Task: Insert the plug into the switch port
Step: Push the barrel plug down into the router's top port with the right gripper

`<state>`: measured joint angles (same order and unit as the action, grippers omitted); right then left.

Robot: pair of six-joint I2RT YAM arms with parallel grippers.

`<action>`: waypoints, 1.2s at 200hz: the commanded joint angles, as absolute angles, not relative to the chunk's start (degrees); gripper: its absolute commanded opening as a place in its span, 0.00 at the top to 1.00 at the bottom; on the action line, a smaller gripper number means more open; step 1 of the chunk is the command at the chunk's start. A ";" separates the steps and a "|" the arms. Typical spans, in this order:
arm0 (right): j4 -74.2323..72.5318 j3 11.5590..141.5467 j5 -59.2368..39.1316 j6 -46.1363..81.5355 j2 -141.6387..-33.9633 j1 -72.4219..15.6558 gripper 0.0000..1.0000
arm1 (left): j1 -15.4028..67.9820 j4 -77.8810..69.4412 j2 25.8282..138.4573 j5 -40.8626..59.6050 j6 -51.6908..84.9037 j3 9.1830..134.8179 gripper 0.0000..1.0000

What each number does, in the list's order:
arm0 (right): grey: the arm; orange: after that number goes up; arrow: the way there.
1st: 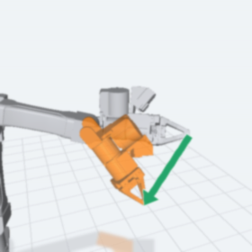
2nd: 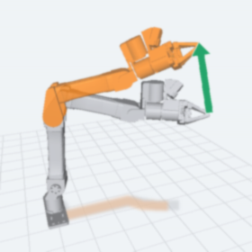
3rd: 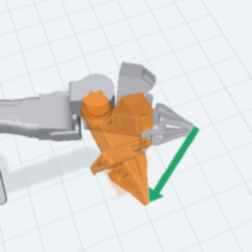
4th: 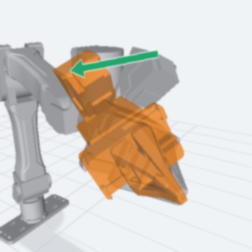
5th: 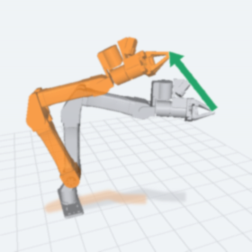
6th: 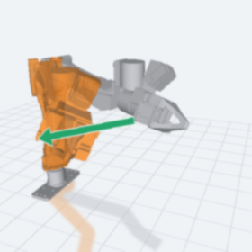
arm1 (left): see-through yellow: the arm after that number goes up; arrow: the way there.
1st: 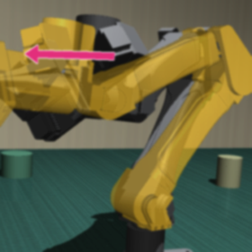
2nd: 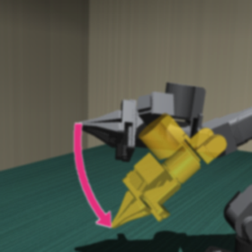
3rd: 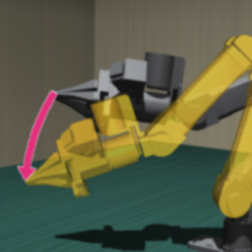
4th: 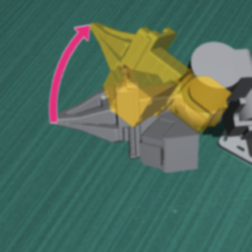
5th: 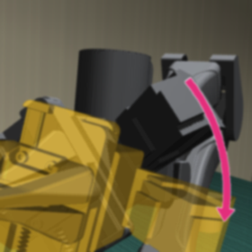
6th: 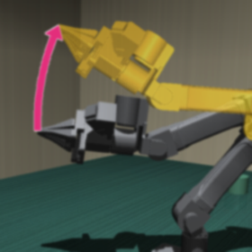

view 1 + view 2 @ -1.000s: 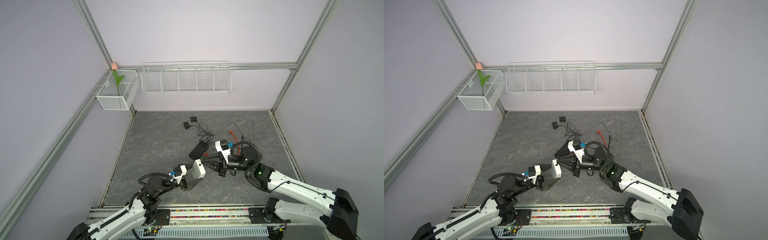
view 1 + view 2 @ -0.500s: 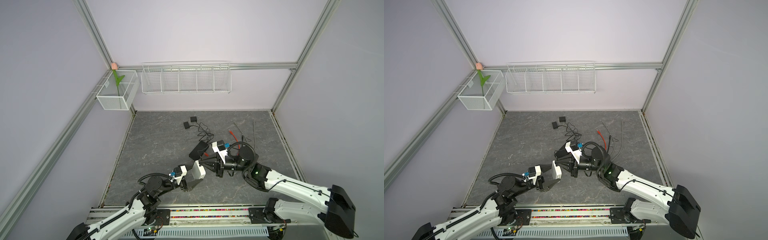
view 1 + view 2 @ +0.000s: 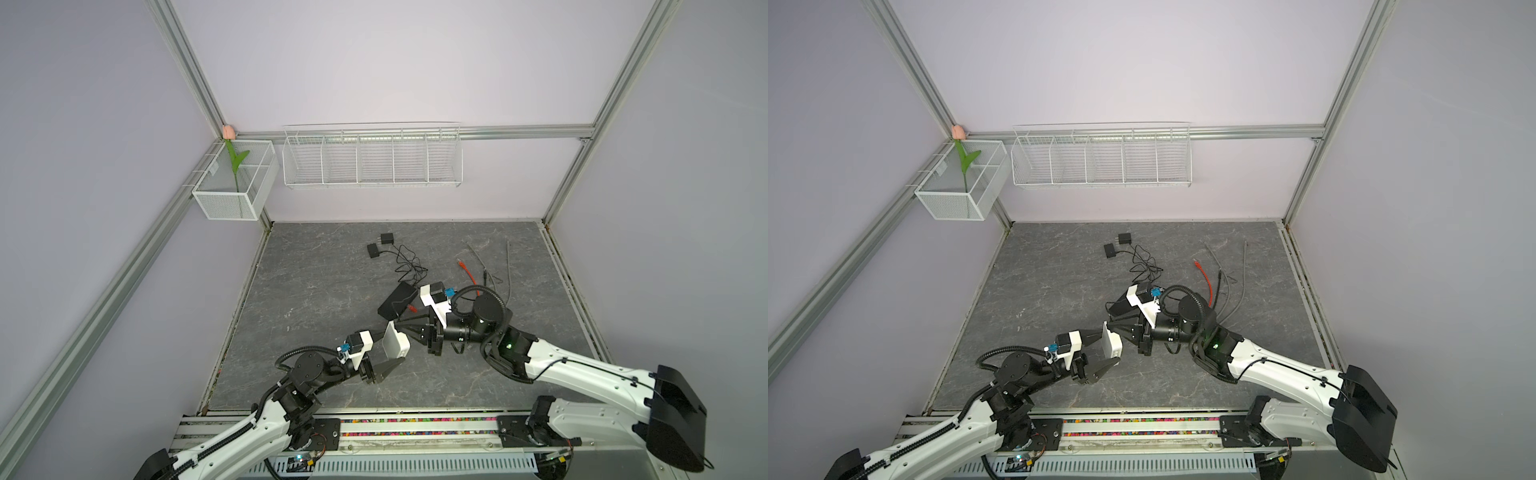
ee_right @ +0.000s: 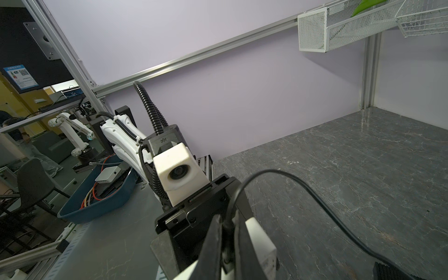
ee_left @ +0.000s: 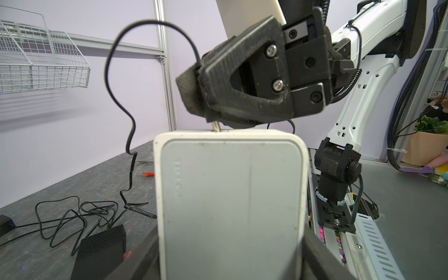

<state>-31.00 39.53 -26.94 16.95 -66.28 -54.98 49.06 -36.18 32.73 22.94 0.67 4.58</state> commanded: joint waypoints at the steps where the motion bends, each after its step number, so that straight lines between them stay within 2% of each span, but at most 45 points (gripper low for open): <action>1: -28.94 39.71 -24.95 14.75 -66.97 -56.02 0.93 | 49.47 -39.40 30.91 22.03 1.38 4.92 1.00; 94: -21.93 39.53 -14.44 10.24 -67.89 -60.37 0.93 | 49.47 -39.72 27.48 16.80 4.66 5.17 1.00; 179: -14.24 40.44 -6.62 12.70 -71.53 -61.35 0.93 | 49.48 -40.65 23.22 14.90 4.37 4.66 1.00; 240: -12.26 41.12 -5.57 15.96 -75.43 -61.53 0.93 | 49.46 -39.08 19.31 12.51 1.76 6.06 1.00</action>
<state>-24.91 43.35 -8.14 14.22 -71.77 -61.23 49.23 -24.60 22.24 12.71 4.25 2.57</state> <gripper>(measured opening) 0.095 0.695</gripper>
